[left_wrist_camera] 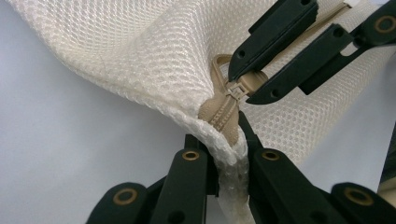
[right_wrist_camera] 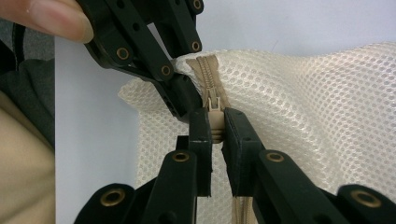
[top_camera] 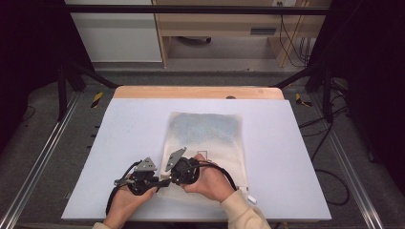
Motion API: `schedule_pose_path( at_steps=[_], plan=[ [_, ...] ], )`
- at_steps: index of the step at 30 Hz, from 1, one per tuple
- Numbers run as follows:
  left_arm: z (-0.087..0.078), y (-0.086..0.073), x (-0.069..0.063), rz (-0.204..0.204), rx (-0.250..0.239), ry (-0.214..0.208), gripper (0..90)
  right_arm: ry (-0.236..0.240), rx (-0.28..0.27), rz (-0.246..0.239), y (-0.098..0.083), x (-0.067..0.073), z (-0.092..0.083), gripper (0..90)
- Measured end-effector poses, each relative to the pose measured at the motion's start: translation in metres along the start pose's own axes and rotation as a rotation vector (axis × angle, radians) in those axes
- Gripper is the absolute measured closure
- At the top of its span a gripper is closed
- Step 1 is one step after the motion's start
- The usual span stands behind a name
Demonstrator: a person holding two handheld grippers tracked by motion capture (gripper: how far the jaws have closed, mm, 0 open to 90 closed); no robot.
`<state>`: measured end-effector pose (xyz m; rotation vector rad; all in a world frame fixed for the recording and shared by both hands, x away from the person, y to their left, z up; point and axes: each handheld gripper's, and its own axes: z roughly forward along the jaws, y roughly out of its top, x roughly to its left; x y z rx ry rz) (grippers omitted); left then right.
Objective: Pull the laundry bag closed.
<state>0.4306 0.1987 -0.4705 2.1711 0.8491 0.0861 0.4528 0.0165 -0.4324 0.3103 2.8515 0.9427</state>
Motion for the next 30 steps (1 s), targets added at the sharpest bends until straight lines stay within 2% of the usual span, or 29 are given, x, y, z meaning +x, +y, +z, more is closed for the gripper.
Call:
schedule_pose_path(
  at_steps=[30],
  plan=[
    [0.0033,0.0004,-0.0058,0.013,-0.005,-0.007,85.7,-0.001,0.007,-0.006,-0.0042,0.0019,-0.0059,82.3]
  ],
)
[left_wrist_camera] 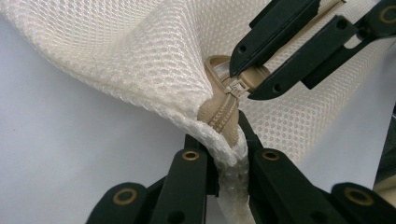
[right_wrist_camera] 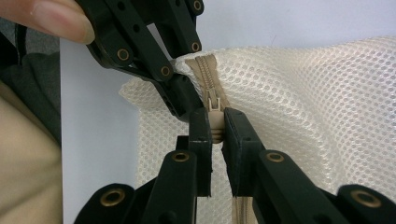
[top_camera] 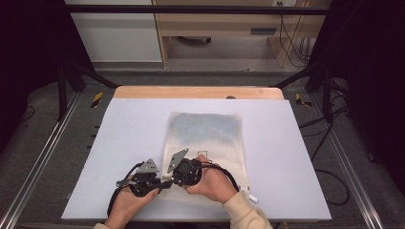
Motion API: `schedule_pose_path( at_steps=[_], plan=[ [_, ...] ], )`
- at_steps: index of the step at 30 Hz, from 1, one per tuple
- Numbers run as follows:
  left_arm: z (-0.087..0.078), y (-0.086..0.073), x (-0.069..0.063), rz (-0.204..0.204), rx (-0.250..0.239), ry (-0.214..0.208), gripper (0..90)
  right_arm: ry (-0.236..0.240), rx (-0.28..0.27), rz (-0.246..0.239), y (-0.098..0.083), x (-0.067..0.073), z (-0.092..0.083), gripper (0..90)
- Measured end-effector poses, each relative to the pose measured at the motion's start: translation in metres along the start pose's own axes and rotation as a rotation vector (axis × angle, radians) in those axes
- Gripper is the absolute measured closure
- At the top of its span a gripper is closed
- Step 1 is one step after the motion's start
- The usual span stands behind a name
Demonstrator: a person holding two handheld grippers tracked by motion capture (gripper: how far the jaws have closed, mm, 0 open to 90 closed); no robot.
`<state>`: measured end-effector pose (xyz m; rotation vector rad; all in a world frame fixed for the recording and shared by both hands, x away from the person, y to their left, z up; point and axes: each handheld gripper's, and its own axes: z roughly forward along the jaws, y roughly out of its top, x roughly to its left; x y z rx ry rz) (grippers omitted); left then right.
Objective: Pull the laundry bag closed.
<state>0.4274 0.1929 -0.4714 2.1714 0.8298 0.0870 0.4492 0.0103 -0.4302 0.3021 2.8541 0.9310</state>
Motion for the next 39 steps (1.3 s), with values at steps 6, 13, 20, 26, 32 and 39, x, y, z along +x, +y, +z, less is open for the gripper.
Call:
schedule_pose_path(
  at_steps=[6,13,20,26,32,39],
  plan=[
    [-0.0005,0.0007,-0.0006,0.000,-0.004,-0.001,85.7,-0.002,0.004,0.006,-0.0014,-0.0003,-0.0019,82.4],
    [-0.0012,0.0013,-0.0016,0.006,-0.006,0.002,85.7,0.005,0.003,0.019,-0.0041,-0.0013,-0.0010,82.3],
    [-0.0018,0.0015,-0.0020,0.009,-0.010,0.001,85.6,0.002,0.005,0.019,-0.0059,-0.0032,-0.0026,82.3],
    [-0.0017,0.0013,-0.0027,0.009,-0.010,0.006,85.6,-0.004,0.006,0.019,-0.0060,-0.0018,-0.0031,82.3],
    [-0.0017,0.0014,-0.0033,0.013,-0.011,0.008,85.6,-0.003,0.001,0.021,-0.0068,-0.0020,-0.0031,82.3],
    [-0.0022,0.0015,-0.0023,0.008,-0.018,0.004,85.6,-0.004,0.009,0.026,-0.0081,-0.0029,-0.0034,82.3]
  ],
)
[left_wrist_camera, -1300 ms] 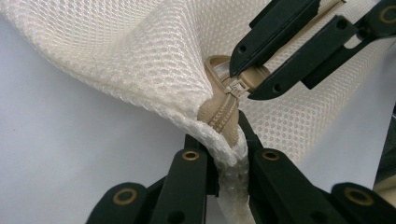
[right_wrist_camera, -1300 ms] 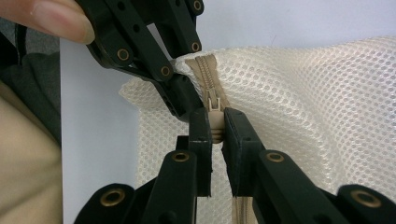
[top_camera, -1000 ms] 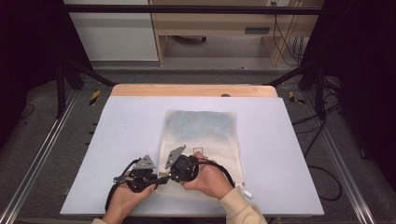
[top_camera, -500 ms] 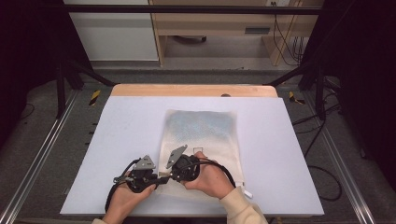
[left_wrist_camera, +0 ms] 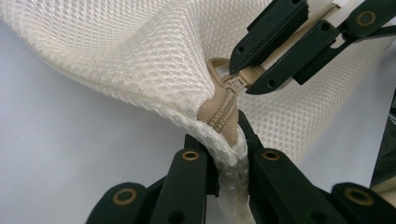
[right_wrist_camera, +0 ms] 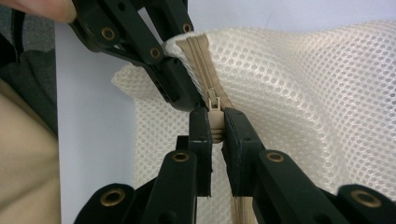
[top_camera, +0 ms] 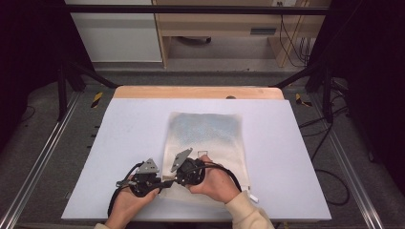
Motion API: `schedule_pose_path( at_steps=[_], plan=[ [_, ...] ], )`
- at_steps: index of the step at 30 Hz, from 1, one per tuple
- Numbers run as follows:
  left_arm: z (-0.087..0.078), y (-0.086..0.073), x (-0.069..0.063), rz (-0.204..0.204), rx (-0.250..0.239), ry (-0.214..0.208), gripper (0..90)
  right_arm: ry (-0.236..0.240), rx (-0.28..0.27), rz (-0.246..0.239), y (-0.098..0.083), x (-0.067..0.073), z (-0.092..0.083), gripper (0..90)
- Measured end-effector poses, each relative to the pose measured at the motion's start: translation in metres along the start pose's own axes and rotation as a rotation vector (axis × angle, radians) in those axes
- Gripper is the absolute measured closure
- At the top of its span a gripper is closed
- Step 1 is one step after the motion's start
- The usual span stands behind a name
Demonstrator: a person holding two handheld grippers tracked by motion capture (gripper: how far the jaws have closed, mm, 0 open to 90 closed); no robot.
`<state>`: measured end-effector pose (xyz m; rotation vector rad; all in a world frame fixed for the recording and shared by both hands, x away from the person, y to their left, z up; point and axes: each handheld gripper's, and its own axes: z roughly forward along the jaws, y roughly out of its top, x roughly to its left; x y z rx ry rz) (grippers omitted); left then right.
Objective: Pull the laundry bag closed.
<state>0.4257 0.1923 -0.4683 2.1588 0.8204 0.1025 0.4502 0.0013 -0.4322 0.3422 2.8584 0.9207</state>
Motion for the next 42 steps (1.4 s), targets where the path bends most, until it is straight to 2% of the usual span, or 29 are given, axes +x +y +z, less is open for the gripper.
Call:
schedule_pose_path(
  at_steps=[42],
  plan=[
    [-0.0024,0.0006,-0.0009,0.004,-0.017,-0.003,85.5,-0.011,0.011,0.015,-0.0069,-0.0030,-0.0027,82.3]
  ],
)
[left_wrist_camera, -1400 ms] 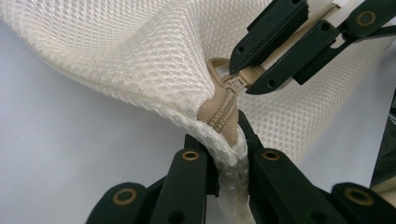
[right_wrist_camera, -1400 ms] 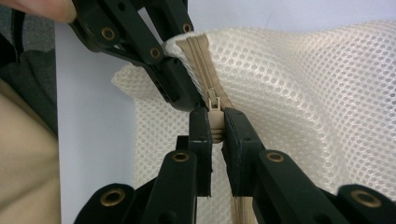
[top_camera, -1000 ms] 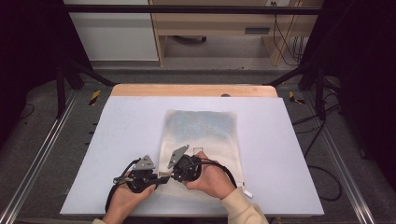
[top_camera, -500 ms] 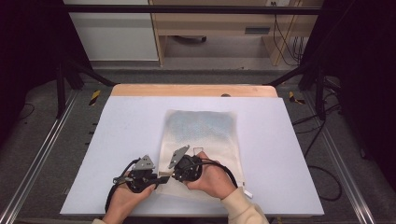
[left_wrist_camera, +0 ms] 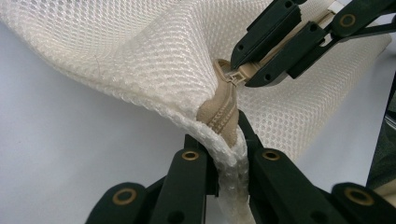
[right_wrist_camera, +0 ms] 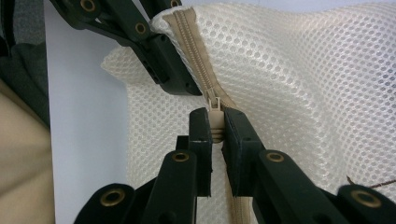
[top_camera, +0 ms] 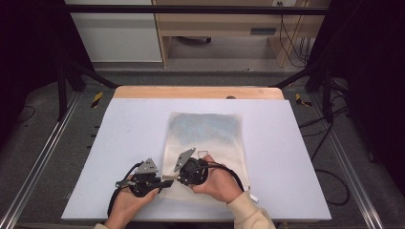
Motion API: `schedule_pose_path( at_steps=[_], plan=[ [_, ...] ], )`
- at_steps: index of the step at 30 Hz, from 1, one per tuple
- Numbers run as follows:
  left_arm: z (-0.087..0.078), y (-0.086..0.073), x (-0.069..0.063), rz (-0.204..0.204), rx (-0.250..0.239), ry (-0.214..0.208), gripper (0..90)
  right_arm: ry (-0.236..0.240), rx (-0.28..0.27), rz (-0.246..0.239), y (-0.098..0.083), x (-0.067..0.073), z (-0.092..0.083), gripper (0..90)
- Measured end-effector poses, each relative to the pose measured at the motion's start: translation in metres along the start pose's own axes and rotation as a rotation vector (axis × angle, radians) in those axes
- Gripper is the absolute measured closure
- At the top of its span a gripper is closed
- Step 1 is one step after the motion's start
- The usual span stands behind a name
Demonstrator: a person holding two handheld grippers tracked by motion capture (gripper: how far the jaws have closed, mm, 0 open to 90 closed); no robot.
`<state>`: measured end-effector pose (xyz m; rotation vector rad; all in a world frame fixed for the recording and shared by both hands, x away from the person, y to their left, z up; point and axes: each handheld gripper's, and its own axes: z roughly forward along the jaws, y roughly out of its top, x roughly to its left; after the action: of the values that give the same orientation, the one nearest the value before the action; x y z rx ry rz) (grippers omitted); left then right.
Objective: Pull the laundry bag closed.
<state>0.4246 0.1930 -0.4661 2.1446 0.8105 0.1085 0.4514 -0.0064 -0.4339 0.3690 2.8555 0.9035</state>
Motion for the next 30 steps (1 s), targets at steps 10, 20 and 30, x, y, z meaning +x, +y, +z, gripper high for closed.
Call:
schedule_pose_path(
  at_steps=[10,20,30],
  plan=[
    [0.000,0.000,0.000,-0.005,0.000,-0.005,85.5,0.000,0.000,0.008,-0.003,-0.001,0.000,82.3],
    [-0.001,0.000,0.000,-0.006,-0.003,-0.006,85.6,-0.006,0.006,0.020,-0.006,-0.002,0.000,82.3],
    [-0.002,0.000,0.000,-0.009,-0.009,-0.005,85.5,-0.015,0.012,0.035,-0.013,-0.006,-0.004,82.3]
  ],
)
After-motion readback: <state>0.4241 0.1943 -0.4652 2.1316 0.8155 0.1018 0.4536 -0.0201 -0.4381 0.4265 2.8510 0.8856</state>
